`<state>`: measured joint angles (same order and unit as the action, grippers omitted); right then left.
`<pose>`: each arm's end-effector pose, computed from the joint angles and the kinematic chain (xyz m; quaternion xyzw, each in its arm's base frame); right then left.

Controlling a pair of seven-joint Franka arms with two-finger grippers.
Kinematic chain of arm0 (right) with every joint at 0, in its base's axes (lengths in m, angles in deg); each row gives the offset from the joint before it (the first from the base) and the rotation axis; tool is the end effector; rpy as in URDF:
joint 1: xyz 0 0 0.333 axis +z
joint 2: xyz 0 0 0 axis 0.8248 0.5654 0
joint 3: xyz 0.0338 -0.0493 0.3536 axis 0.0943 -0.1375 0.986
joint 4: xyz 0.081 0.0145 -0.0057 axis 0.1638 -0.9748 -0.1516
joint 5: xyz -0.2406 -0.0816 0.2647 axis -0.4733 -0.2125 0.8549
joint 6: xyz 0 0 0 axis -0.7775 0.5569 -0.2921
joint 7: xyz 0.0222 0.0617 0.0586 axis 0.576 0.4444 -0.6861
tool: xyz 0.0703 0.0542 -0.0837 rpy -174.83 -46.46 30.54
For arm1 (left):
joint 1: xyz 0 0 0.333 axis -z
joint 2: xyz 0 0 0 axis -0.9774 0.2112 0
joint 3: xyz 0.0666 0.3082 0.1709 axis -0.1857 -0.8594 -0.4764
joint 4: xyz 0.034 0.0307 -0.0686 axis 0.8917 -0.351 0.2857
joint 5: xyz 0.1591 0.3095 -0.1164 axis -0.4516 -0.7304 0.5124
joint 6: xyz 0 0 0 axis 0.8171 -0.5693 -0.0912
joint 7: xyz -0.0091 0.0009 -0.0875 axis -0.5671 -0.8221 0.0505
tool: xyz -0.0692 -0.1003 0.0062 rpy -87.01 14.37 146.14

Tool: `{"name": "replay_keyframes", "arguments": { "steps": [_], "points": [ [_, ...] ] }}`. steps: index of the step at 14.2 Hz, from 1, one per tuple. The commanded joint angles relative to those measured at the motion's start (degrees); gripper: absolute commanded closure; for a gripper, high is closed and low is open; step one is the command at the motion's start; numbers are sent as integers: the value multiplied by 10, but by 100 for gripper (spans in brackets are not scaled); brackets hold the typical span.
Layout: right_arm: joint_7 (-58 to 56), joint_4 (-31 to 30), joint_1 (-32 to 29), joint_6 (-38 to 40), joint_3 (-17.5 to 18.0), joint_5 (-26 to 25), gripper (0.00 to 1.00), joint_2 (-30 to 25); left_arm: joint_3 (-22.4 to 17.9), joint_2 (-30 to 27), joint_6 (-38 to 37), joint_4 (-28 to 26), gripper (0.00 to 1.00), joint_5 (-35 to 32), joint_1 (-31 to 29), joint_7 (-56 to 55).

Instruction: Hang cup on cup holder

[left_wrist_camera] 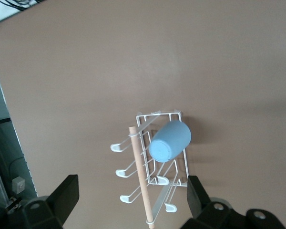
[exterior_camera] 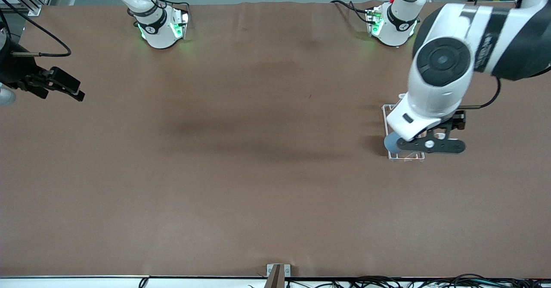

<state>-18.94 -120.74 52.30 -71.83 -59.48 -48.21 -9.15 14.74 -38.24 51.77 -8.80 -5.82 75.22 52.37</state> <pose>0.5300 0.0309 0.6737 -0.9976 0.0598 -0.0173 0.0290 0.6056 -0.1875 0.5825 -0.9791 0.0811 0.0207 0.1852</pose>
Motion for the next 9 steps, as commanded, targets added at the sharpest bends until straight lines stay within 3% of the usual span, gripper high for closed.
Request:
{"name": "replay_keyframes", "arguments": {
  "steps": [1, 4, 9],
  "points": [
    [-13, 6, -9, 2, 1, 7, 0, 4, 3, -38, 7, -9, 0, 26, -18, -8],
    [-24, 3, -16, 2, 0, 7, 0, 5, -7, -72, 21, -10, 0, 75, -34, -6],
    [-29, 3, -24, 0, 0, 7, 0, 10, -198, -149, 36, -31, 0, 249, 23, 45]
  ]
}}
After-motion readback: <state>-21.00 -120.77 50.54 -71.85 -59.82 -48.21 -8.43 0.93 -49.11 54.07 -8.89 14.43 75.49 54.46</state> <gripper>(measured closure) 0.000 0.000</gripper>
